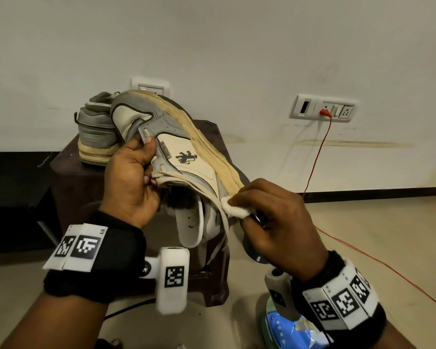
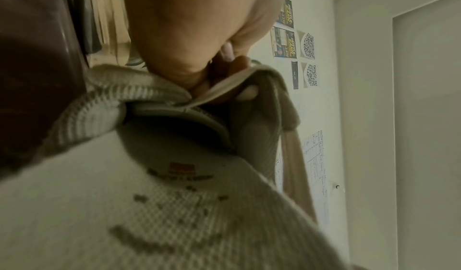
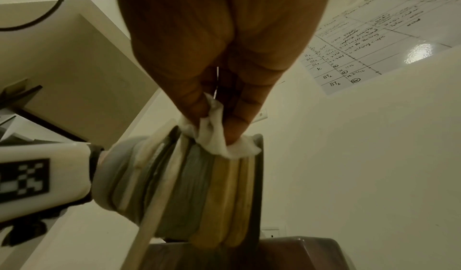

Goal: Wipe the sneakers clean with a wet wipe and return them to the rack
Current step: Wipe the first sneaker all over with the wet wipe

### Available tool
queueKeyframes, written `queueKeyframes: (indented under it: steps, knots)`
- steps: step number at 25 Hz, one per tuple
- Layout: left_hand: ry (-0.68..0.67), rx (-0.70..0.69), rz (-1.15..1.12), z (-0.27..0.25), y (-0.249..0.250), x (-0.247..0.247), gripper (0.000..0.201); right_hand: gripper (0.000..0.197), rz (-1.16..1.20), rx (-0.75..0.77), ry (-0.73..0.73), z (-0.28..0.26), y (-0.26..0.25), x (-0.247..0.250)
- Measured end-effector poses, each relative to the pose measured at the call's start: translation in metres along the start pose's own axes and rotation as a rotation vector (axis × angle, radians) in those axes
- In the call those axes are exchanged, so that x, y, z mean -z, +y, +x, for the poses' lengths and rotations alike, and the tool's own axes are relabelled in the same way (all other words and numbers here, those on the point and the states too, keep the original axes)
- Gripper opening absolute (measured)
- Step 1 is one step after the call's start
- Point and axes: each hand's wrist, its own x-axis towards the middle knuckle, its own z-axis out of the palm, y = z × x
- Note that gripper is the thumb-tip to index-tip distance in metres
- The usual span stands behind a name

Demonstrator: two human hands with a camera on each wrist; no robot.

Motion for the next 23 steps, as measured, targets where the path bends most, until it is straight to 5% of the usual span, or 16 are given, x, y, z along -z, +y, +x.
queueKeyframes:
  steps: [5,9,11,16,23]
  knots:
    - [-0.044,-0.064,0.252,-0.005,-0.006,-0.009,0.024,0.014,-0.061,-0.132,0.149,0.006,0.01,0.0]
    - [-0.218,-0.071,0.549,-0.012,-0.015,-0.015,0.023,0.016,-0.008,-0.078,0.002,0.003,0.004,-0.009]
    - [-0.31,-0.11,0.787,-0.01,-0.019,-0.01,0.024,0.015,0.007,-0.042,-0.026,0.002,0.0,-0.011]
    - [-0.408,-0.265,1.535,-0.024,-0.021,-0.011,0.016,0.017,-0.064,-0.022,0.196,0.007,0.005,-0.005]
    - [-0.51,-0.387,2.17,-0.054,-0.015,-0.037,0.024,0.025,-0.254,0.014,0.091,0.009,0.007,-0.007]
